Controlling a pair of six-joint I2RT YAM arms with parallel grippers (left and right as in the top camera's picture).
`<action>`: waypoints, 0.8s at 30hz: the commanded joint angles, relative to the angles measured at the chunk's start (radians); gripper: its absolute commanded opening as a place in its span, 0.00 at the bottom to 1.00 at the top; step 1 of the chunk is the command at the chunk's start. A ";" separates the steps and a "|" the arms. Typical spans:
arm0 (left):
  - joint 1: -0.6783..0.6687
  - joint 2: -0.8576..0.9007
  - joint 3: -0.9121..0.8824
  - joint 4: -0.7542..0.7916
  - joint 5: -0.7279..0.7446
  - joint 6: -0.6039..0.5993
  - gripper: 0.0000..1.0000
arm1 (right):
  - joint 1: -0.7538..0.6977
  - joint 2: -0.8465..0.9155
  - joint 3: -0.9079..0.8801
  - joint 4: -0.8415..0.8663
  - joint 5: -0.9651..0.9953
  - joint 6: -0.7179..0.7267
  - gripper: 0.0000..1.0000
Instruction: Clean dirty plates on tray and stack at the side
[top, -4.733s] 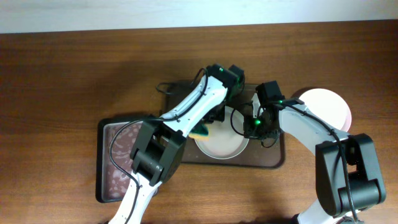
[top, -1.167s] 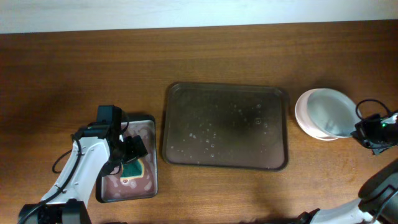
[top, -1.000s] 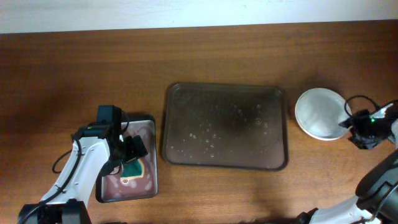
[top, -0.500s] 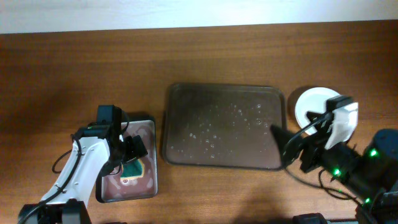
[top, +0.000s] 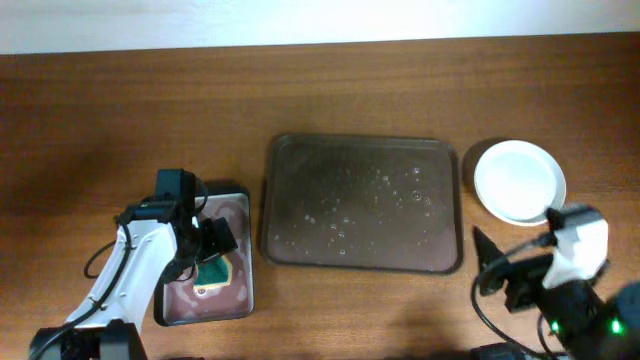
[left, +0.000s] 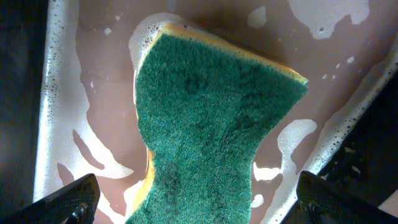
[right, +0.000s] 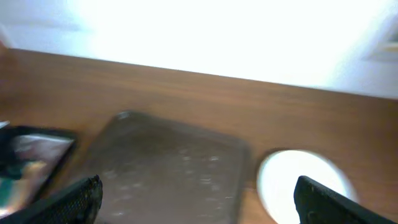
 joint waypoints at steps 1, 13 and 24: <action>0.003 -0.017 0.002 -0.002 0.003 0.006 0.99 | -0.069 -0.132 -0.191 0.062 0.107 -0.082 0.99; 0.003 -0.017 0.002 -0.002 0.003 0.006 0.99 | -0.080 -0.508 -0.991 0.750 0.050 -0.082 0.99; 0.003 -0.017 0.002 -0.002 0.003 0.006 0.99 | -0.080 -0.505 -1.142 0.919 0.051 -0.083 0.99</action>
